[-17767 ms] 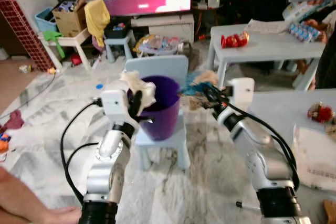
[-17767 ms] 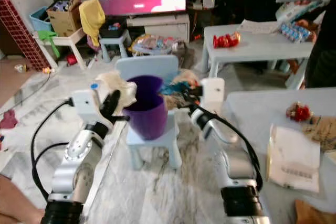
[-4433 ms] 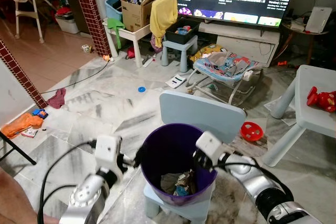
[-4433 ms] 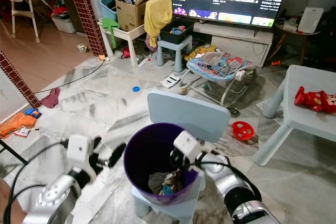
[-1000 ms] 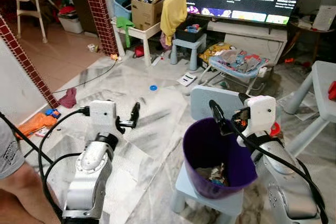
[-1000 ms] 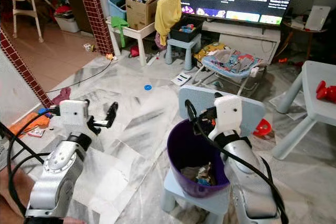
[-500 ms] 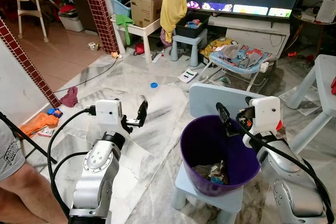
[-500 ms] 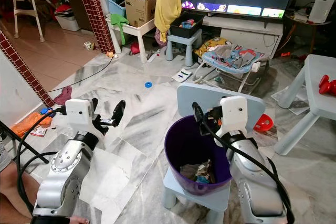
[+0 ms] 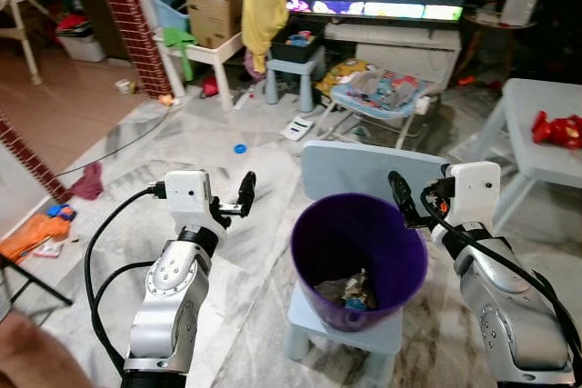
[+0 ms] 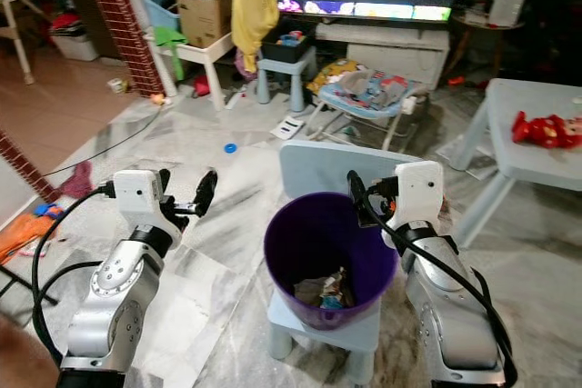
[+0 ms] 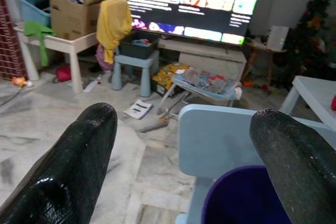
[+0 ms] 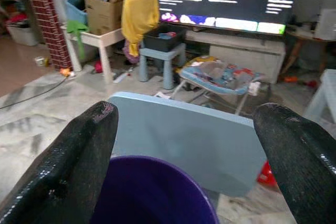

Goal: Picking trash to rubbish bin

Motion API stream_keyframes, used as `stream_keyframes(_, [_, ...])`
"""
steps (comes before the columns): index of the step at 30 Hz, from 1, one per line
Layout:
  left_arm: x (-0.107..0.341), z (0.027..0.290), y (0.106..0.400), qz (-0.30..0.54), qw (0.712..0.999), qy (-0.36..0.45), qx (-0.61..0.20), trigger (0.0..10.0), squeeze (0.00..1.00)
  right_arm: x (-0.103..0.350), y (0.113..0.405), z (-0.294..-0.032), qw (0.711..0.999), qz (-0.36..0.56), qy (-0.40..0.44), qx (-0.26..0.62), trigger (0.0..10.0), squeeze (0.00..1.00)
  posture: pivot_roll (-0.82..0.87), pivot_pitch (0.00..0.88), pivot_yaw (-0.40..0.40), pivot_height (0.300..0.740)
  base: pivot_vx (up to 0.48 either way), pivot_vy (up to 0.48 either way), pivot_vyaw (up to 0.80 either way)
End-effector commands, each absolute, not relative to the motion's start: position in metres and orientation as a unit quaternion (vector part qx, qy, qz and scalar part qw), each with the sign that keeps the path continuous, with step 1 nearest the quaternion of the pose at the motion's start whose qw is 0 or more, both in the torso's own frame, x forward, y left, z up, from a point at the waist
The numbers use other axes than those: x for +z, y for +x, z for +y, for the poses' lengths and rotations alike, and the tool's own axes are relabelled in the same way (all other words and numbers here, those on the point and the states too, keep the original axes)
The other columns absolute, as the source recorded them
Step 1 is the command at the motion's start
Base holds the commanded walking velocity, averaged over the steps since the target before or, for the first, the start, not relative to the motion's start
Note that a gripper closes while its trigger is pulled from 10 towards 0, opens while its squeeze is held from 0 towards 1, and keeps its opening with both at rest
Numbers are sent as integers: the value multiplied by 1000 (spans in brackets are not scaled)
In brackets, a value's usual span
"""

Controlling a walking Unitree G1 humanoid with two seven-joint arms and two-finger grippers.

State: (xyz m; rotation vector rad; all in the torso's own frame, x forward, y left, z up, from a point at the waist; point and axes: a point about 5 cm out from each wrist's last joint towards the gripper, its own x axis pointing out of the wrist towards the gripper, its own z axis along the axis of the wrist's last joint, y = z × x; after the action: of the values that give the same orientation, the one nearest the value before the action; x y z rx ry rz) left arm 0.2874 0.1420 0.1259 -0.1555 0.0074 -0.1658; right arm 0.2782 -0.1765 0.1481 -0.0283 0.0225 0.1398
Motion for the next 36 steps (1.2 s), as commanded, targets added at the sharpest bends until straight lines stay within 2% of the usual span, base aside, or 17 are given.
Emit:
stream_keyframes(1, [127, 144, 290, 6, 994, -78, -80, 10000, 0, 149, 279, -177, 997, 14, -12, 70, 10000, 0, -50, 0, 35, 740, 0, 0, -769])
stream_keyframes(22, [127, 140, 290, 11, 992, -85, -91, 10000, 0, 148, 278, -173, 997, 13, -6, 75, 10000, 0, -51, 0, 36, 740, 0, 0, -757])
stream_keyframes(36, [126, 138, 290, 14, 992, -87, -93, 10000, 0, 149, 278, -173, 997, 7, -8, 81, 10000, 0, -50, 0, 31, 740, 0, 0, 0])
